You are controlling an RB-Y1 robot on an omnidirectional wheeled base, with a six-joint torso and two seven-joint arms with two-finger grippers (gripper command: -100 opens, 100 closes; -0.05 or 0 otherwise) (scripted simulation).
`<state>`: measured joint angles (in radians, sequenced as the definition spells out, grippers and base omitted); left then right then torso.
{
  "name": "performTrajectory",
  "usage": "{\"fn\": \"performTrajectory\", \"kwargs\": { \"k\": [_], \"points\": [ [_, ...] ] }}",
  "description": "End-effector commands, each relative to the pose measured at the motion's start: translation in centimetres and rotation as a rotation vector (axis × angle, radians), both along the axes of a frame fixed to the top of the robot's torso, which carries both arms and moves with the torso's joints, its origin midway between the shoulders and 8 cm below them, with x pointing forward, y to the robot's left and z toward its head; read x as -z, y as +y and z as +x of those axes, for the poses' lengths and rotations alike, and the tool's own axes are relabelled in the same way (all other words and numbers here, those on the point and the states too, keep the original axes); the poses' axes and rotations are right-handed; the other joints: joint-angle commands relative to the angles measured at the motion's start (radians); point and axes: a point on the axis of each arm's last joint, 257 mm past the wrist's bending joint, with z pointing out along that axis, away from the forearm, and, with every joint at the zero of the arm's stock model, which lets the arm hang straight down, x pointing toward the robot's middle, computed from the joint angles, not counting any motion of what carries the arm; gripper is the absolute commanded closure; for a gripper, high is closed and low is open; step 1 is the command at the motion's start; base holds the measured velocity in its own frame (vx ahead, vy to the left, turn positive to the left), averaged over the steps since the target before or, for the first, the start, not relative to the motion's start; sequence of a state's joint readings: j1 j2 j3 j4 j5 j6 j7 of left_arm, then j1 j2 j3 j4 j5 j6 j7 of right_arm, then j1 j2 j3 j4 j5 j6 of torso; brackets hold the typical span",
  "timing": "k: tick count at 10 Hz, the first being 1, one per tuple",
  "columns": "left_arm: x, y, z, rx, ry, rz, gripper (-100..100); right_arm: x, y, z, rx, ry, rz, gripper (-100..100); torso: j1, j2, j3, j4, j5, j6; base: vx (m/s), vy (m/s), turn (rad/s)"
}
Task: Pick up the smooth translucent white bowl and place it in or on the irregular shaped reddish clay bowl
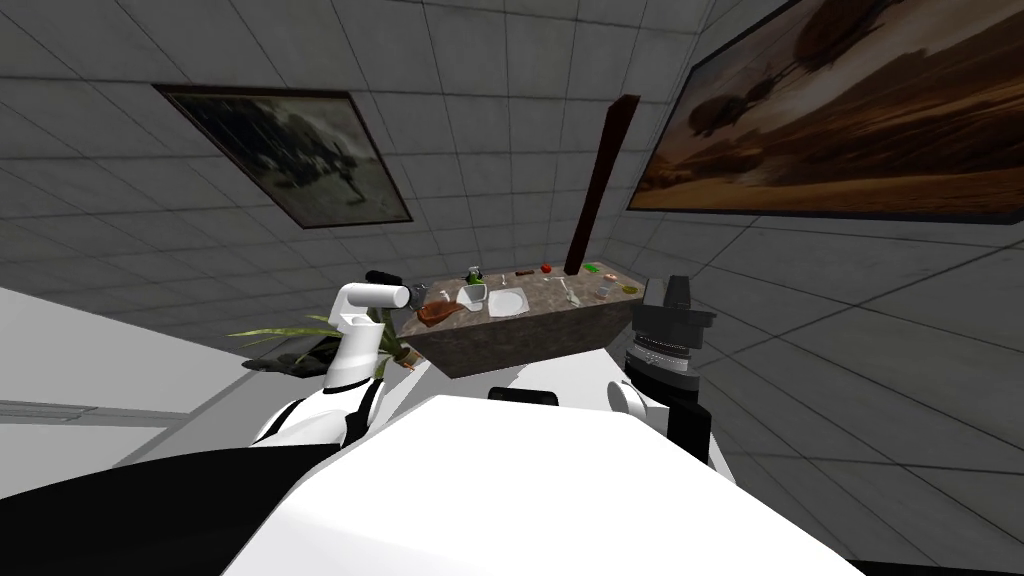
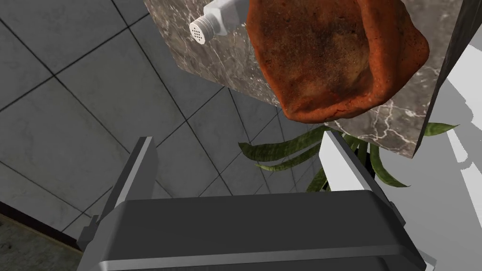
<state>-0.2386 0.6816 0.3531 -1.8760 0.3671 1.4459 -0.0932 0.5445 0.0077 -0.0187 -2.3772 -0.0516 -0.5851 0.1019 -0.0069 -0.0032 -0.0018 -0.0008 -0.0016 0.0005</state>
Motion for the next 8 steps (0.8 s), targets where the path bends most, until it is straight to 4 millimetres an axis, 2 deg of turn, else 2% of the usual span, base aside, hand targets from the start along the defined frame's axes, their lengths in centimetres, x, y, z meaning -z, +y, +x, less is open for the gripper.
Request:
{"fn": "performTrajectory", "kwargs": {
  "k": [1,4,8],
  "points": [
    [1.3,0.3,-0.7,-0.023,0.056,-0.034,-100,0.0,0.0,0.0,0.000,0.000,0.000,0,0.000,0.000,0.000,0.000,0.000,0.000,0.086,-0.139,-0.144],
    [2.4,0.5,-1.7,-0.042,0.110,-0.060,-100,0.0,0.0,0.0,0.000,0.000,0.000,0,0.000,-0.001,-0.001,0.000,0.000,0.000,0.060,-0.081,-0.082],
    [6.0,0.8,-4.3,-0.088,0.249,-0.138,-100,0.0,0.0,0.0,0.000,0.000,0.000,0,-0.001,-0.001,-0.001,0.000,0.000,0.000,0.063,-0.093,-0.119]
  ]
}}
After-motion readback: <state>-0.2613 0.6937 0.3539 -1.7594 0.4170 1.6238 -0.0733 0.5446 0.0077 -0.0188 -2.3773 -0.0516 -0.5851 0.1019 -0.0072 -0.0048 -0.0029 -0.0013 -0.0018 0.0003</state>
